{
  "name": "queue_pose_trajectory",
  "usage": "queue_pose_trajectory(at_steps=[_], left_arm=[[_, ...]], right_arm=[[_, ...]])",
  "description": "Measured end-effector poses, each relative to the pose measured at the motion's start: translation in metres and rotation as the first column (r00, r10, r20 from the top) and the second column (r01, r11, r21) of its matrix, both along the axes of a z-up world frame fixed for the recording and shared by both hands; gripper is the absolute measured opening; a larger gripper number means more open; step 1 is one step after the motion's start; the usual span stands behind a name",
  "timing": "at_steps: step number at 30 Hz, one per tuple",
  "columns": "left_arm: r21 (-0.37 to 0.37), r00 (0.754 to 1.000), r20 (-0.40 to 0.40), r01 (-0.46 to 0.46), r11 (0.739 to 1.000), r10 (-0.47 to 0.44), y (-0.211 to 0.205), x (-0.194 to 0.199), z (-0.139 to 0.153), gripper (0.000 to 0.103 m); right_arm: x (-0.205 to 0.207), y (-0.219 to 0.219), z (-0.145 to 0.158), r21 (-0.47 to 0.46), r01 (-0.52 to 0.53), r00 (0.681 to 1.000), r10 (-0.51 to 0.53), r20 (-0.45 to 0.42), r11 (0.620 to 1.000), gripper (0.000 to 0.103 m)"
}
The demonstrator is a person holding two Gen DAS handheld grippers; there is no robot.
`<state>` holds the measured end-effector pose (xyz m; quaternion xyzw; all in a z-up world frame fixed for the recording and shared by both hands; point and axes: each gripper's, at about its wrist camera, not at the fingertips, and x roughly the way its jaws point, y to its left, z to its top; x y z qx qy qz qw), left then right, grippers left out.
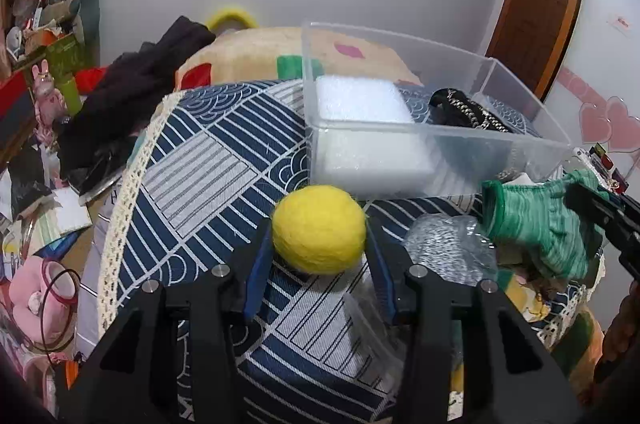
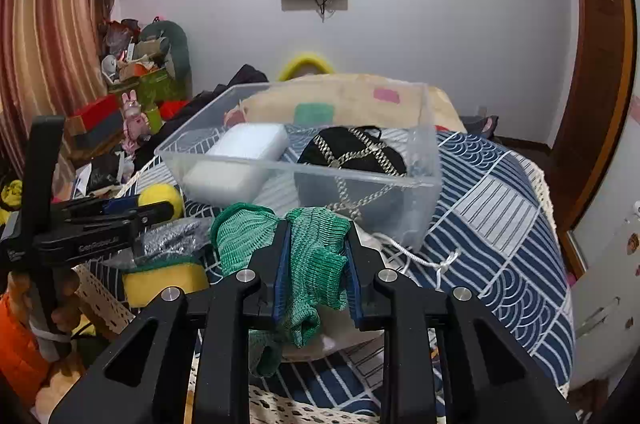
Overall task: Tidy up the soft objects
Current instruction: 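Grasp the yellow felt ball with the left tool while the right tool grasps the green glove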
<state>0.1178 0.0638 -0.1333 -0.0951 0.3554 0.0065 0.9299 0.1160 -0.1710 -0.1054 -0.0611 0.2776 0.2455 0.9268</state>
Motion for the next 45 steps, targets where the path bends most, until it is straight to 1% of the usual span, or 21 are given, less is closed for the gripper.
queue_pose_trajectory(at_steps=[3,8,19,24,29,33,37,40,45], left_arm=[[0.020,1.000,0.024,-0.008,1.000,0.007,-0.001,-0.006,0.008,0.045],[0.027,0.998,0.063,-0.015,1.000,0.013,0.000,-0.014,0.023,0.045],[0.059,0.988,0.152,-0.006,0.998,-0.003,-0.009,-0.026,0.055,0.045],[0.063,0.981,0.192,-0.005,0.998,-0.007,-0.011,-0.027,0.068,0.045],[0.066,0.976,0.215,-0.002,0.998,-0.012,-0.014,-0.020,0.077,0.045],[0.066,0.975,0.221,-0.006,0.998,-0.009,-0.014,-0.009,0.080,0.045],[0.053,0.978,0.208,0.000,0.999,-0.011,-0.013,0.005,0.078,0.045],[0.056,0.982,0.190,0.005,0.998,-0.016,-0.016,0.016,0.073,0.045],[0.086,0.989,0.147,0.024,0.996,-0.037,-0.024,0.034,0.059,0.045]], right_arm=[[0.000,-0.002,0.005,0.000,0.015,1.000,-0.015,0.020,1.000,0.021],[-0.002,-0.006,0.013,0.010,0.024,0.999,-0.025,0.044,1.000,0.020],[-0.009,-0.013,0.046,0.056,0.024,0.991,-0.031,0.132,0.998,0.019],[-0.007,-0.017,0.061,0.087,0.036,0.983,-0.051,0.177,0.996,0.019],[-0.004,-0.017,0.072,0.103,0.053,0.972,-0.075,0.224,0.993,0.019],[0.005,-0.014,0.073,0.103,0.069,0.966,-0.092,0.240,0.992,0.019],[0.015,-0.006,0.068,0.085,0.088,0.963,-0.106,0.248,0.993,0.019],[0.024,0.001,0.062,0.076,0.095,0.967,-0.110,0.231,0.993,0.019],[0.041,0.011,0.042,0.038,0.108,0.978,-0.113,0.175,0.993,0.019]])
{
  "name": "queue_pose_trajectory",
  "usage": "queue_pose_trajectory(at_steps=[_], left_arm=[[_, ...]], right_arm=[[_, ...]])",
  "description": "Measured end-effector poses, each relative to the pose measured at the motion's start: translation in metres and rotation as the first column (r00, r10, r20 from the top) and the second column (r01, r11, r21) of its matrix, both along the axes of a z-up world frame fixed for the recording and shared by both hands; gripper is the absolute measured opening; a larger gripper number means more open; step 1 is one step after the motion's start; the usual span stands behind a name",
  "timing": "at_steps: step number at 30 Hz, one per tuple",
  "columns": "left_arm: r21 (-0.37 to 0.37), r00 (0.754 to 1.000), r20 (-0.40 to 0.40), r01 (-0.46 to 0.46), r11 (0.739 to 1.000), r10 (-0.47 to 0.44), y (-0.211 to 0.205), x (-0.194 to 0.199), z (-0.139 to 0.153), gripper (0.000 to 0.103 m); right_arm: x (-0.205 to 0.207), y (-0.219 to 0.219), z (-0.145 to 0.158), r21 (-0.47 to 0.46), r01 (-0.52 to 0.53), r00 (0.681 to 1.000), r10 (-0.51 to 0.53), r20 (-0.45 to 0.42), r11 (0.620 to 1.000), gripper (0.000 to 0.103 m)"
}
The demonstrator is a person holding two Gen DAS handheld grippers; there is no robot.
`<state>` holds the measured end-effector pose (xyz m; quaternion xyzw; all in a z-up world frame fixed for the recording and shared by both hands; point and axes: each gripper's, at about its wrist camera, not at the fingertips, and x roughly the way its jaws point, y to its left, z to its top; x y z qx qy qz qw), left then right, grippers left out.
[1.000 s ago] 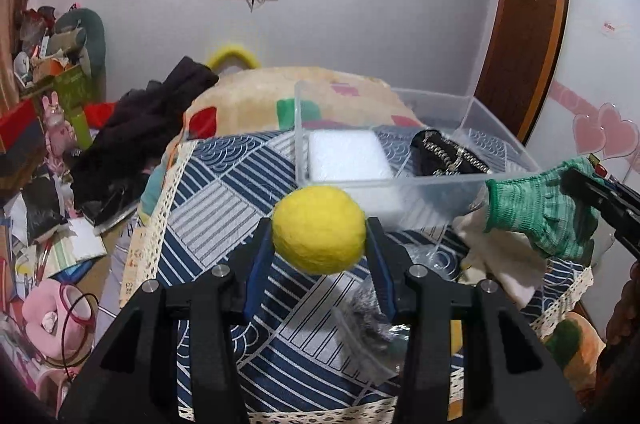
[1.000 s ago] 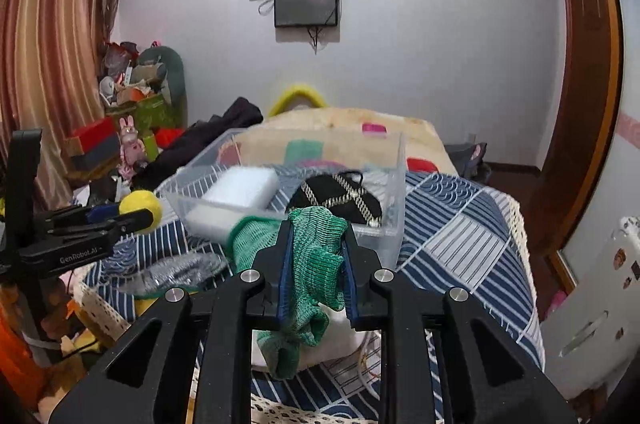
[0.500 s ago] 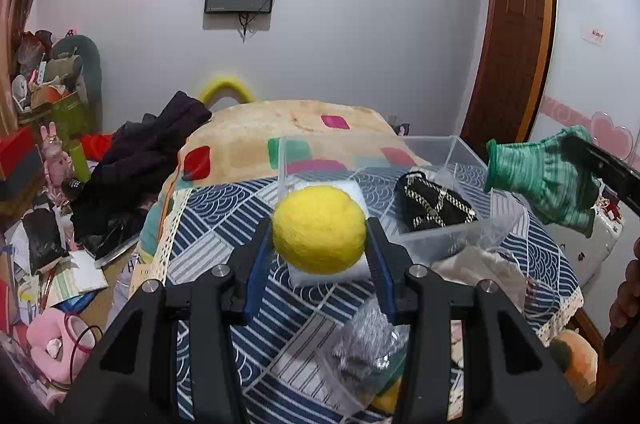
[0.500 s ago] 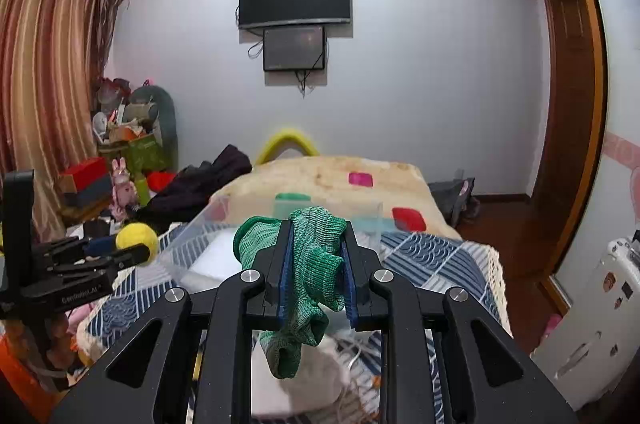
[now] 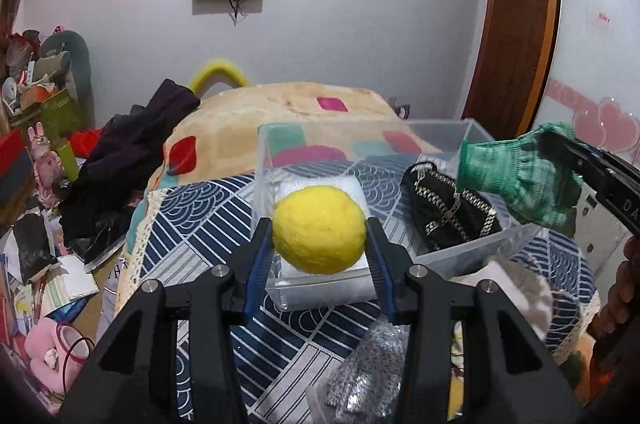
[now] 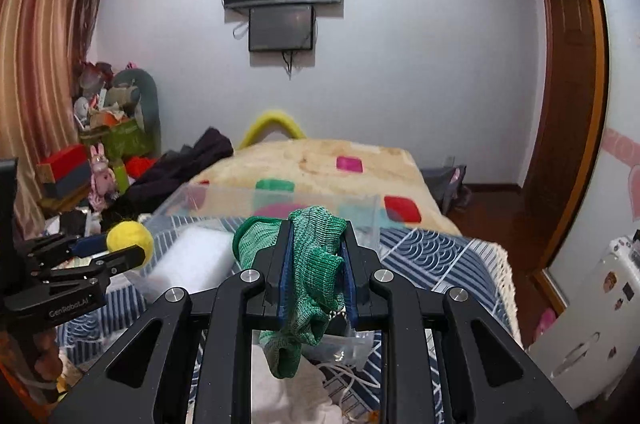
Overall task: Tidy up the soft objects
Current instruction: 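Grasp the yellow felt ball with the left tool while the right tool grasps the green glove, then release the ball and glove into the clear box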
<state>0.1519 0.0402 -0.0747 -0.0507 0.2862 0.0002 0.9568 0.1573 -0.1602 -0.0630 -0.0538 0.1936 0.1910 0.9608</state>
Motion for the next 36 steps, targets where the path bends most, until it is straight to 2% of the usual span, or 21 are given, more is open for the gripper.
queue_pose_trajectory(at_steps=[6,10,12,14,15,17,22,24,29,31,36], left_arm=[[0.005,0.999,-0.045,0.021,1.000,-0.021,-0.005,0.014,-0.014,0.045],[0.012,0.999,-0.039,0.024,1.000,-0.024,-0.007,0.015,-0.014,0.046],[0.010,0.999,-0.040,0.023,1.000,-0.023,-0.006,0.015,-0.014,0.052],[0.002,0.999,-0.043,0.017,1.000,-0.017,-0.004,0.014,-0.014,0.063],[-0.006,0.999,-0.043,0.020,1.000,-0.020,-0.003,0.015,-0.014,0.064],[-0.022,0.999,-0.043,0.031,0.999,-0.032,-0.003,0.013,-0.013,0.066],[0.016,0.999,-0.013,0.031,0.999,-0.031,-0.009,0.002,-0.005,0.072],[0.024,1.000,0.004,0.031,0.999,-0.031,-0.011,-0.005,0.000,0.075],[0.039,0.999,0.042,0.017,0.999,-0.019,-0.012,-0.020,0.013,0.088],[0.036,0.998,0.054,0.009,0.999,-0.011,-0.009,-0.026,0.018,0.093],[0.012,0.998,0.055,0.000,1.000,-0.001,-0.002,-0.042,0.021,0.097]], right_arm=[[0.014,-0.001,-0.015,-0.019,0.003,0.998,-0.004,-0.067,1.000,0.019],[0.015,0.000,-0.021,-0.043,-0.004,0.996,0.000,-0.092,0.999,0.020],[0.018,0.003,-0.024,-0.052,-0.009,0.994,0.004,-0.107,0.999,0.021],[0.019,0.005,-0.026,-0.068,-0.014,0.993,0.006,-0.117,0.998,0.021],[0.021,0.006,-0.026,-0.076,-0.013,0.993,0.004,-0.119,0.997,0.022],[0.018,0.006,-0.026,-0.088,-0.009,0.993,-0.001,-0.117,0.996,0.026],[0.014,-0.001,-0.019,-0.076,-0.005,0.995,-0.002,-0.098,0.997,0.054],[0.009,-0.004,-0.014,-0.070,-0.004,0.997,-0.002,-0.080,0.998,0.059],[-0.001,-0.007,-0.001,-0.063,0.003,0.999,-0.006,-0.036,0.998,0.065],[-0.007,-0.009,0.003,-0.054,0.006,1.000,-0.007,-0.018,0.999,0.075],[-0.022,-0.018,0.010,-0.025,-0.002,1.000,0.002,0.005,1.000,0.082]])
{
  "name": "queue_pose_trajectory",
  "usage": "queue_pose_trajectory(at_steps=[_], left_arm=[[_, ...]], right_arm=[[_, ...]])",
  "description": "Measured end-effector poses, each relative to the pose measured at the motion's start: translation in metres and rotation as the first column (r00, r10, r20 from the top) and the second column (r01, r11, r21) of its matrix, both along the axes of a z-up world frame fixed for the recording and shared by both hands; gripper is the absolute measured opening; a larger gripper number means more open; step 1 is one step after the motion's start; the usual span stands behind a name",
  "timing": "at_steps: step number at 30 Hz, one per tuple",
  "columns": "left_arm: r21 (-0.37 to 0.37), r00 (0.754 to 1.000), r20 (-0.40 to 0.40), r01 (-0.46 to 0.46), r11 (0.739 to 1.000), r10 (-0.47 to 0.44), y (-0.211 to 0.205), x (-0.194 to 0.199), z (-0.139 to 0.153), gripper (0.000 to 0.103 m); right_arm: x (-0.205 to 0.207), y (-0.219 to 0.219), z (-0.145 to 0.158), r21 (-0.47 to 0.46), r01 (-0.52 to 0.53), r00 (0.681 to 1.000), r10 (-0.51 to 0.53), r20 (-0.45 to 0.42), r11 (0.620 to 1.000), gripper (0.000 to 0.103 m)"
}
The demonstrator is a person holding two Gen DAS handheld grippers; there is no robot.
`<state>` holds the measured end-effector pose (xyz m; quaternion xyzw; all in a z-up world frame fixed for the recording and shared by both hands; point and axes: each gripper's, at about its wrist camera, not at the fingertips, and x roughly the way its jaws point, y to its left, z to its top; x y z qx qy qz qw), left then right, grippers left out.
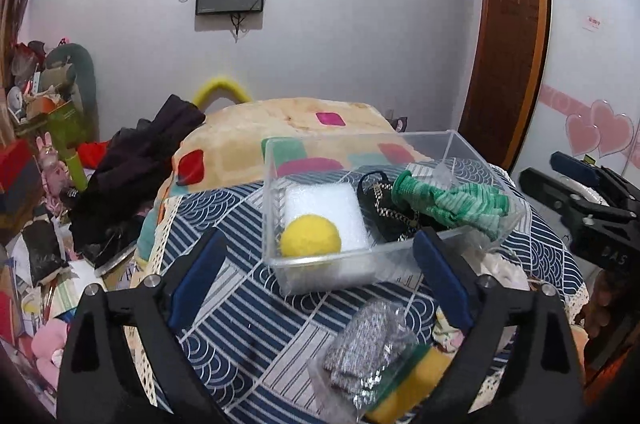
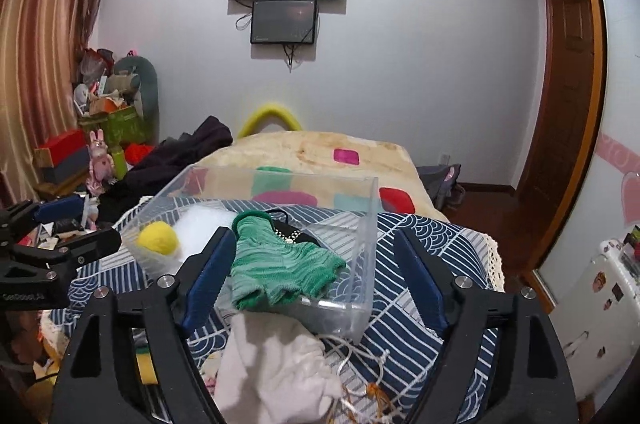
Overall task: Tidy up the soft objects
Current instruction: 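Release the ball and glove into the clear box, then carry the silver mesh bag with the left tool while the right tool carries the white cloth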
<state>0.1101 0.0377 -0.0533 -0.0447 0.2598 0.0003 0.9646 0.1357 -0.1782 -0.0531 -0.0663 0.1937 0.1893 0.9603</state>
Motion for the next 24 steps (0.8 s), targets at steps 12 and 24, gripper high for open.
queue_pose_trajectory(at_steps=[12,24], left_arm=[[-0.068,0.988,-0.152,0.019,0.998,-0.029,-0.003,-0.002,-0.039,0.098],[-0.115,0.962,-0.263,0.049,0.992,-0.078,-0.015,0.013,-0.080,0.098]], right_arm=[[-0.007,0.003,-0.036,-0.016,-0.019,0.993,0.017,-0.116,1.000,0.084],[0.000,0.012,-0.077,-0.018,-0.065,0.960,0.057,-0.275,0.998,0.084]])
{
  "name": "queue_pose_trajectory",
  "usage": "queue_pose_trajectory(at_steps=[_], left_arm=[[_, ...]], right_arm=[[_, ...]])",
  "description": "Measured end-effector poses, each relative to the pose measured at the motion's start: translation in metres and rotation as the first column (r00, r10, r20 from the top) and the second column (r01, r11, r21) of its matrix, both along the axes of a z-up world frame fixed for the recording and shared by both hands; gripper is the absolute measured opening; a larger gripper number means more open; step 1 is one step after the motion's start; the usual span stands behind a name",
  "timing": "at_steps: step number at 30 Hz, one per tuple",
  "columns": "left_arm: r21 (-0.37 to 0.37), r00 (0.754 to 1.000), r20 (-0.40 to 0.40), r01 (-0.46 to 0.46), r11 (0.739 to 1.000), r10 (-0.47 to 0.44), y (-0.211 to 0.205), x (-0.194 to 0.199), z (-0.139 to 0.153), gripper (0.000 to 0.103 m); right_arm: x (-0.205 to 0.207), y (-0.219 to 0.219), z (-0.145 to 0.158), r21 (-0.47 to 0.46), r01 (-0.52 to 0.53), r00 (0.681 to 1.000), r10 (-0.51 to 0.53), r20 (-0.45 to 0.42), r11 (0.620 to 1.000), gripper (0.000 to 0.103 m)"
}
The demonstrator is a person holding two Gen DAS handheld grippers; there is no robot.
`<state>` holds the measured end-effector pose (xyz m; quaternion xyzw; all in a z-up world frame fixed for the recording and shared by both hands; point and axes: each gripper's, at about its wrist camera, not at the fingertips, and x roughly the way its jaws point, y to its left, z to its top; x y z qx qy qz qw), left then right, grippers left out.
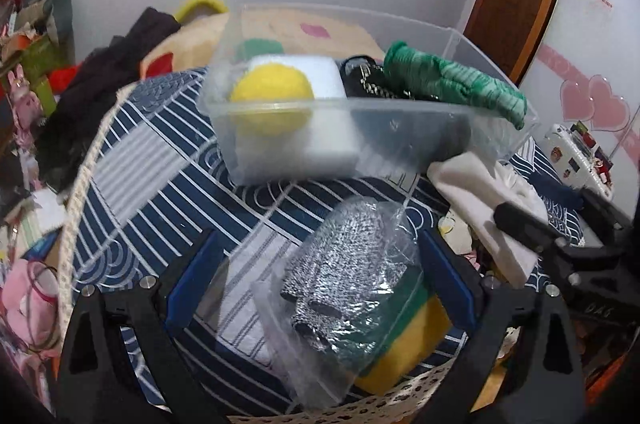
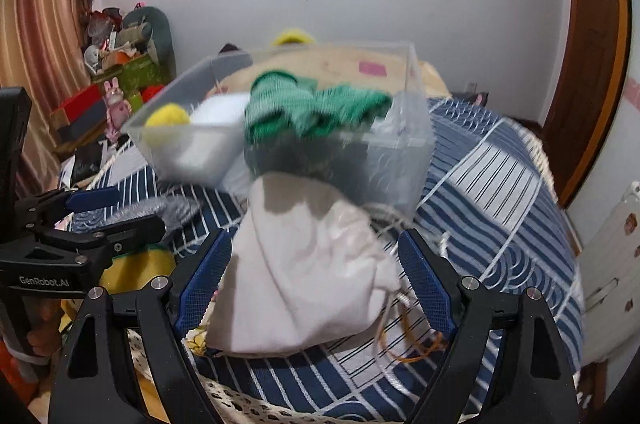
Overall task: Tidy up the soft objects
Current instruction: 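Carry the silver mesh bag with the left tool while the right tool carries the white cloth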
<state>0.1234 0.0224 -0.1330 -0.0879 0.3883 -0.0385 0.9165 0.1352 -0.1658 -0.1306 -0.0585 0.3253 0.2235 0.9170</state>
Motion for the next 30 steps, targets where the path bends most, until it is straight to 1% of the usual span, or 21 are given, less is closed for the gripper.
queue_pose_trajectory(at_steps=[2,3,4,5,6,7,9,10,11,13,17,20,26,30], left_arm=[[-0.031,1.000,-0.012,0.005,1.000,-0.005,0.002,0.002,-0.004,0.098],[-0.046,1.000,-0.019,0.001,0.999,-0.002,0.004,0.003,-0.006,0.098],[-0.057,1.000,-0.023,-0.001,0.998,0.000,0.005,0.003,-0.008,0.096],[-0.072,1.000,-0.025,-0.002,0.997,0.000,0.007,0.004,-0.009,0.092],[-0.094,1.000,-0.029,0.002,0.996,-0.005,0.009,0.004,-0.011,0.080],[-0.114,0.999,-0.034,0.010,0.993,-0.014,0.010,0.005,-0.012,0.073],[-0.127,0.999,-0.043,0.017,0.992,-0.022,0.011,0.006,-0.013,0.066],[-0.125,0.999,-0.040,0.016,0.992,-0.021,0.011,0.006,-0.013,0.059],[-0.125,0.999,-0.039,0.020,0.992,-0.025,0.011,0.006,-0.012,0.054],[-0.125,0.999,-0.034,0.029,0.992,-0.033,0.009,0.002,-0.010,0.051],[-0.091,1.000,-0.021,0.021,0.996,-0.023,0.005,-0.002,-0.004,0.043],[-0.065,1.000,-0.001,0.010,0.998,-0.010,0.003,-0.009,0.002,0.042],[-0.012,0.997,0.070,-0.010,1.000,0.011,0.002,-0.025,0.024,0.042],[0.013,0.993,0.113,-0.017,1.000,0.015,0.001,-0.031,0.038,0.042]], right_arm=[[0.002,-0.001,-0.009,0.002,0.001,0.999,-0.001,-0.032,1.000,0.082],[0.003,-0.002,-0.011,0.005,0.002,0.999,-0.001,-0.044,1.000,0.077],[0.003,-0.003,-0.013,0.010,0.002,0.999,-0.002,-0.052,1.000,0.067],[0.003,-0.005,-0.013,0.017,0.003,0.998,-0.002,-0.056,1.000,0.063],[0.002,-0.007,-0.011,0.024,0.001,0.998,0.000,-0.057,1.000,0.054],[0.001,-0.009,-0.009,0.034,0.000,0.998,0.002,-0.055,0.999,0.046],[-0.002,-0.012,-0.005,0.047,-0.006,0.999,0.008,-0.051,0.999,0.038],[-0.002,-0.013,-0.005,0.049,-0.009,0.999,0.011,-0.048,0.999,0.033],[-0.005,-0.014,-0.004,0.051,-0.014,0.999,0.016,-0.042,0.999,0.032],[-0.007,-0.014,-0.002,0.053,-0.022,0.999,0.024,-0.035,0.998,0.028],[-0.015,-0.012,0.004,0.034,-0.040,0.999,0.039,0.012,0.999,0.024],[-0.018,-0.010,0.014,0.036,-0.048,0.998,0.047,0.040,0.998,0.023],[-0.025,-0.010,0.028,0.040,-0.050,0.995,0.047,0.085,0.998,0.023],[-0.032,-0.009,0.038,0.043,-0.073,0.991,0.068,0.116,0.996,0.023]])
